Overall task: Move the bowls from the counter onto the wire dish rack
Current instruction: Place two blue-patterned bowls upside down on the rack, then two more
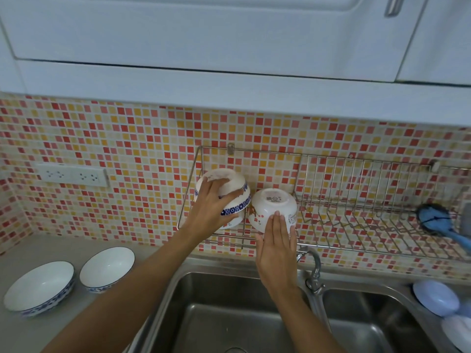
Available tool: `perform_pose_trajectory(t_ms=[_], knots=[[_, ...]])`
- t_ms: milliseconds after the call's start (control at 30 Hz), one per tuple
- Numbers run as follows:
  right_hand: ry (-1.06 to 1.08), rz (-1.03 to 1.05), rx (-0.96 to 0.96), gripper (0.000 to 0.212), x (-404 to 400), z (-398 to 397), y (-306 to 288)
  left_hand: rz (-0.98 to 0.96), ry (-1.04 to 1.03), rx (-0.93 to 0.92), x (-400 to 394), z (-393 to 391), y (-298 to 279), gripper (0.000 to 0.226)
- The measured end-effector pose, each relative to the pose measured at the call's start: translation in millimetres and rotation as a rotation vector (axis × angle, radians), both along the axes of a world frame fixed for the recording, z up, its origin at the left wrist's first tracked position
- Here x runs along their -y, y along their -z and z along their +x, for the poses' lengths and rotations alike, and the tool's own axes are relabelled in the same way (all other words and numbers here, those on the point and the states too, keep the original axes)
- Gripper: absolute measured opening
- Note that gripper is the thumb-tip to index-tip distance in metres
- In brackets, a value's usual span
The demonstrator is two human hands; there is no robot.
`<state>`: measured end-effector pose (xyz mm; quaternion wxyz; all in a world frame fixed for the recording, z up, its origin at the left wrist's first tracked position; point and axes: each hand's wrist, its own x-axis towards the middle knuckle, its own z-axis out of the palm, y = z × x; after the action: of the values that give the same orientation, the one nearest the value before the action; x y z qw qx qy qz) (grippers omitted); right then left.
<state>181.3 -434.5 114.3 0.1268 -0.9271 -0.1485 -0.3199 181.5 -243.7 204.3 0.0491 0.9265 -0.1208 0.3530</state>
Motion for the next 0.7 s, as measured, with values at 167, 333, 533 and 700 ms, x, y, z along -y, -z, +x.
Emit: perform_pose_trajectory(t_ms=[167,333,533,700], knots=[[-0.043,0.040,0.071,0.050,2,2,3,0.071,-0.010,-0.013,-5,3,13,0.073],[-0.095,0.080,0.207,0.046,8,4,11,0.004,-0.030,-0.131,-11,6,19,0.084],[-0.052,0.101,0.255,0.044,4,7,16,-0.067,-0.038,-0.272,-10,11,20,0.098],[-0.062,0.104,0.251,0.044,4,8,17,-0.007,-0.051,-0.308,-11,16,21,0.095]])
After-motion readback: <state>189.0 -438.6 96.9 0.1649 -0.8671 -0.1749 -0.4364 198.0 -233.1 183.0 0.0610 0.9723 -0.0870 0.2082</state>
